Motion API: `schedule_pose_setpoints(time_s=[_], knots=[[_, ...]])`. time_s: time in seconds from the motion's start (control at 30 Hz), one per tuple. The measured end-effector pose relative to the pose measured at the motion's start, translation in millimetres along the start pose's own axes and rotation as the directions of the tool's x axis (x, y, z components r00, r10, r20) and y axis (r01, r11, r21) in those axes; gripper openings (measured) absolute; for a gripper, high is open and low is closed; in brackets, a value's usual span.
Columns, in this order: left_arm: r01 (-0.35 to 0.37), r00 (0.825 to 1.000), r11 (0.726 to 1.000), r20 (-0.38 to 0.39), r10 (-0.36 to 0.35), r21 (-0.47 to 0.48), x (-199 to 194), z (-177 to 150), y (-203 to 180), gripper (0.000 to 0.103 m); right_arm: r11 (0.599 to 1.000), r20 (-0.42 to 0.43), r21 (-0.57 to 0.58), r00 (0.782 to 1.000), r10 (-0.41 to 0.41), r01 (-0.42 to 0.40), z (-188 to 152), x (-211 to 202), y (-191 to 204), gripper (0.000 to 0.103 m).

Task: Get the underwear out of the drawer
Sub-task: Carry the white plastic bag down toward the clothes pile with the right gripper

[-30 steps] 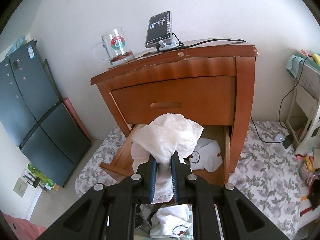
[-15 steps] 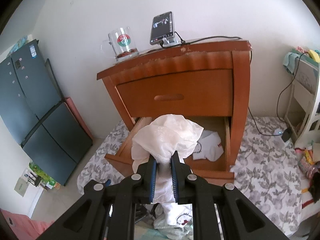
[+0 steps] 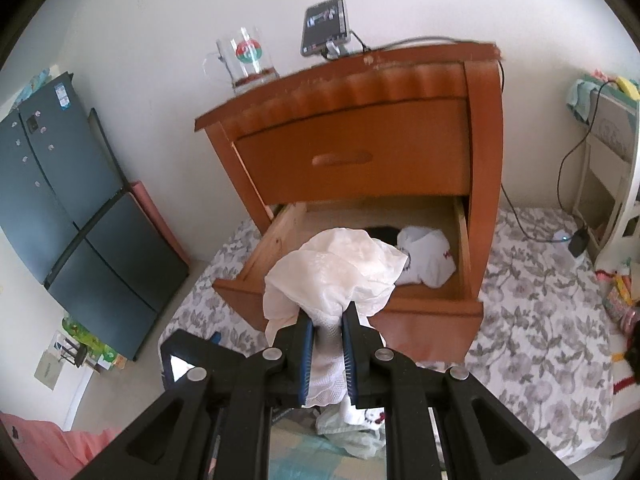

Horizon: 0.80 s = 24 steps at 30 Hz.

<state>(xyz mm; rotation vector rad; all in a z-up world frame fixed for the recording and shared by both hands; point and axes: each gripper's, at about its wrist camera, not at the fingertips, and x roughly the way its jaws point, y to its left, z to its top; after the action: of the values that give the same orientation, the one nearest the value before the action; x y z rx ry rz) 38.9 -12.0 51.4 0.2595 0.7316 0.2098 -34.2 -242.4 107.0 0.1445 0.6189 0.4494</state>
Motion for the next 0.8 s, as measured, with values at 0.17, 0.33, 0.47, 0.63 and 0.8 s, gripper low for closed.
schedule_pose_setpoints(time_s=[0.17, 0.33, 0.47, 0.63, 0.8], knots=[[0.001, 1.0, 1.0, 0.002, -0.001, -0.006, -1, 0, 1, 0.102, 1.0, -0.039, 0.013, 0.999, 0.002, -0.002, -10, 12, -1, 0.014], [0.004, 1.0, 1.0, 0.0, -0.004, -0.012, -1, 0, 2, 0.103, 1.0, -0.087, 0.017, 0.996, 0.005, -0.004, -19, 27, 0, 0.014], [0.008, 1.0, 1.0, -0.003, -0.008, -0.017, 0, 0, 3, 0.102, 1.0, -0.118, 0.027, 0.993, 0.005, -0.002, -25, 36, -1, 0.014], [0.011, 1.0, 1.0, -0.011, -0.011, -0.02, 2, 0, 3, 0.102, 0.999, -0.151, 0.035, 0.988, 0.005, 0.001, -34, 46, -3, 0.014], [0.013, 1.0, 1.0, -0.014, -0.013, -0.021, 3, 0, 3, 0.102, 0.999, -0.179, 0.048, 0.984, 0.003, 0.006, -40, 53, -6, 0.014]])
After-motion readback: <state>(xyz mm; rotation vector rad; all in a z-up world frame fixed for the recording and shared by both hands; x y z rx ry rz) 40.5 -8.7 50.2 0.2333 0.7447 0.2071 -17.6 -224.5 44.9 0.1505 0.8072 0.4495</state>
